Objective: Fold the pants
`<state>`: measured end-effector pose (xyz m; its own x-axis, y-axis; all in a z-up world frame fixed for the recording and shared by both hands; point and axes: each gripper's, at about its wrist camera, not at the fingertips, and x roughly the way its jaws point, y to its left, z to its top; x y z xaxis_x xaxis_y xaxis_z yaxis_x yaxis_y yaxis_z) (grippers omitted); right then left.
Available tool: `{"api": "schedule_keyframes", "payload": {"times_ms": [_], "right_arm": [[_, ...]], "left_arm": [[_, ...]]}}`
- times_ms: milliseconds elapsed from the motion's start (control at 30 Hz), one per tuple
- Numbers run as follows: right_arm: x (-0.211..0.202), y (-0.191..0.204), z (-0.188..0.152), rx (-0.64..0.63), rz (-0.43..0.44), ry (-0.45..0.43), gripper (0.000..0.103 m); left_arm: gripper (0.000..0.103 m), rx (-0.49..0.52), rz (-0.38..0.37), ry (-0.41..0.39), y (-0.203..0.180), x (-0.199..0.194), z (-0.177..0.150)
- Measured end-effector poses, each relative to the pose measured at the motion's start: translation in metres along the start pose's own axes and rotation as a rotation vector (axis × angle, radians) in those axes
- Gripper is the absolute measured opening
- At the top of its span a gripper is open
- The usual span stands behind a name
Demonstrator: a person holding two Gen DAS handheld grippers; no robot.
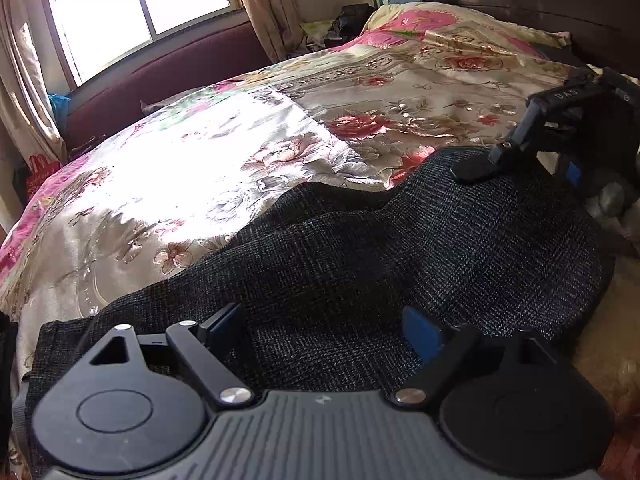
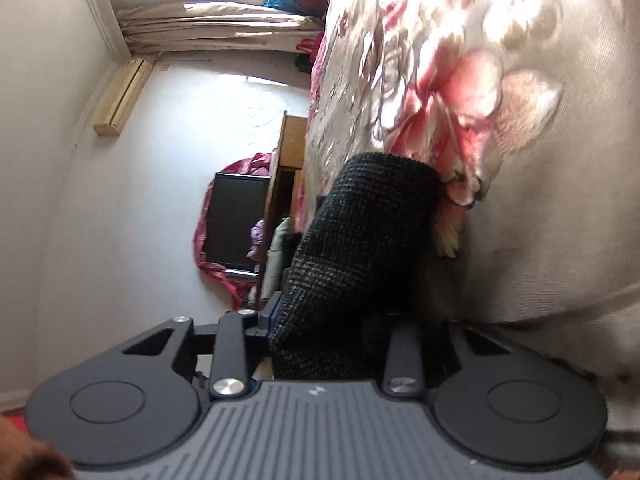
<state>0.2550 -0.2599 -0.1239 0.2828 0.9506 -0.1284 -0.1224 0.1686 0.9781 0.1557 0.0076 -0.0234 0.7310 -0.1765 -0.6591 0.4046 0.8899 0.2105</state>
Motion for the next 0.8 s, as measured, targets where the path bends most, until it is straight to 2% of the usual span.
{"api": "schedule_keyframes", "payload": {"times_ms": [33,100,200,233,300,367,400,500,600,667,800], "right_arm": [[-0.01,0.001,-0.003,0.012,-0.015,-0.018,0.017],[-0.034,0.002,-0.01,0.065,-0.036,-0.076,0.011],[-0.075,0.021,-0.018,0.022,-0.105,-0.171,0.008],[-0.085,0.027,-0.02,0.005,-0.131,-0.191,0.003],[-0.104,0.029,-0.024,0.007,-0.13,-0.247,0.002],[-0.115,0.03,-0.024,0.0,-0.118,-0.284,0.003],[-0.117,0.034,-0.024,-0.031,-0.157,-0.289,0.006],[-0.115,0.031,-0.026,-0.045,-0.248,-0.245,0.01],[-0.109,0.024,-0.042,-0.014,-0.266,-0.152,0.034],[-0.108,0.033,-0.058,-0.043,-0.306,-0.119,0.037],[-0.1,0.083,-0.1,-0.281,-0.485,-0.083,0.04]], "left_arm": [[0.099,-0.012,-0.012,0.006,0.001,0.0,0.002],[0.099,-0.033,-0.044,0.026,-0.002,0.002,0.004],[0.096,-0.033,-0.082,0.024,-0.02,0.006,0.006],[0.095,-0.03,-0.099,0.018,-0.027,0.008,0.008],[0.095,0.002,-0.127,0.004,-0.048,0.012,0.013],[0.095,0.048,-0.118,-0.017,-0.066,0.018,0.017],[0.095,0.068,-0.112,-0.027,-0.071,0.018,0.021],[0.095,0.086,-0.109,-0.026,-0.065,0.011,0.025],[0.096,0.134,-0.058,-0.02,-0.057,0.002,0.021],[0.096,0.144,-0.034,-0.016,-0.05,-0.004,0.016],[0.096,0.134,-0.025,-0.015,-0.041,-0.01,0.011]]}}
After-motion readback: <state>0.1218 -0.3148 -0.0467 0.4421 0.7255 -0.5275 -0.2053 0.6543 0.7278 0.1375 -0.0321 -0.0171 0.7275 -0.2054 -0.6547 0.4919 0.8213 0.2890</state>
